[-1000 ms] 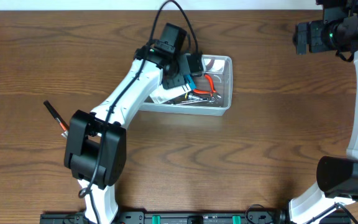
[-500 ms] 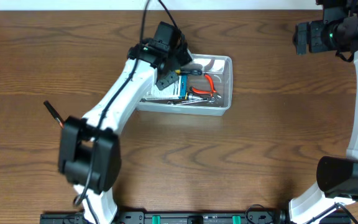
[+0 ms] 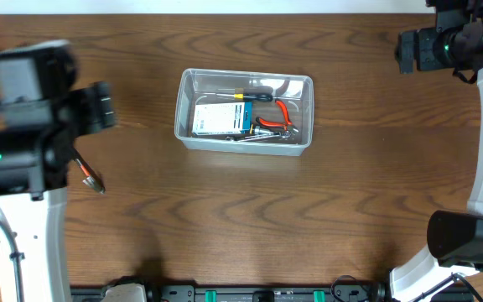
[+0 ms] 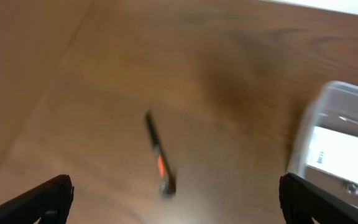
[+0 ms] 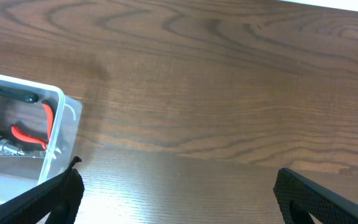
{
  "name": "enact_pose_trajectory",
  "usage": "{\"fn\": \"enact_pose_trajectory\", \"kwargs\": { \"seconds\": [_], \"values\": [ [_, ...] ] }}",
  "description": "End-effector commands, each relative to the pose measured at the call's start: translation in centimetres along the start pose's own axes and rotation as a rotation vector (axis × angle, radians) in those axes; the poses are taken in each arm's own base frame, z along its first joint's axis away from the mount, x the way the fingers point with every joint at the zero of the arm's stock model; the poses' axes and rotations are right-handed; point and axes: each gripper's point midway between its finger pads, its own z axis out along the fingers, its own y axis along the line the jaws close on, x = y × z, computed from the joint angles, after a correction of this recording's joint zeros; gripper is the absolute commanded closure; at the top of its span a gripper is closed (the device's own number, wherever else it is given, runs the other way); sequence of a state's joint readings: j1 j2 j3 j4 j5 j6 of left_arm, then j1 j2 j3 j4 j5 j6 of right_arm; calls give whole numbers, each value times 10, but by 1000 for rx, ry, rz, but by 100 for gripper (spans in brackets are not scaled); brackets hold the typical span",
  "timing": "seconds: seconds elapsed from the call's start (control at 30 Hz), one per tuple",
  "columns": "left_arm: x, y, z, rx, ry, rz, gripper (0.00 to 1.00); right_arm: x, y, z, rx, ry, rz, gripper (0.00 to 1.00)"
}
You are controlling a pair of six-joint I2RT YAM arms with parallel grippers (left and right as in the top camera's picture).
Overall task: Pack container
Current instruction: 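Move the left gripper over the red-handled tool on the table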
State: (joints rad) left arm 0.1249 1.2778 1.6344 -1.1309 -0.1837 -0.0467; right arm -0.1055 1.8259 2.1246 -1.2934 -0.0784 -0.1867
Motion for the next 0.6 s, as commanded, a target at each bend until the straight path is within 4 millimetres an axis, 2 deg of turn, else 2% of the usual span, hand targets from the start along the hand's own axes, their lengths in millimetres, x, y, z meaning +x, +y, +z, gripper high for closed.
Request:
{"fn": "enact_pose_trajectory", "kwargs": {
  "seconds": [0.0,0.1,0.27,0.57],
  "values": [
    [21,23,18,-53,121,-298,2,0,-1,-3,-4,-7,22,1],
    [48,41,33,-132,248,-434,2,0,-1,-3,-4,-7,22,1],
    [85,58,70,-235,391,-616,2,0,-1,-3,-4,-8,22,1],
    [138,54,136,-258,599,-636,2,-1,-1,-3,-3,-11,21,1]
  ]
}}
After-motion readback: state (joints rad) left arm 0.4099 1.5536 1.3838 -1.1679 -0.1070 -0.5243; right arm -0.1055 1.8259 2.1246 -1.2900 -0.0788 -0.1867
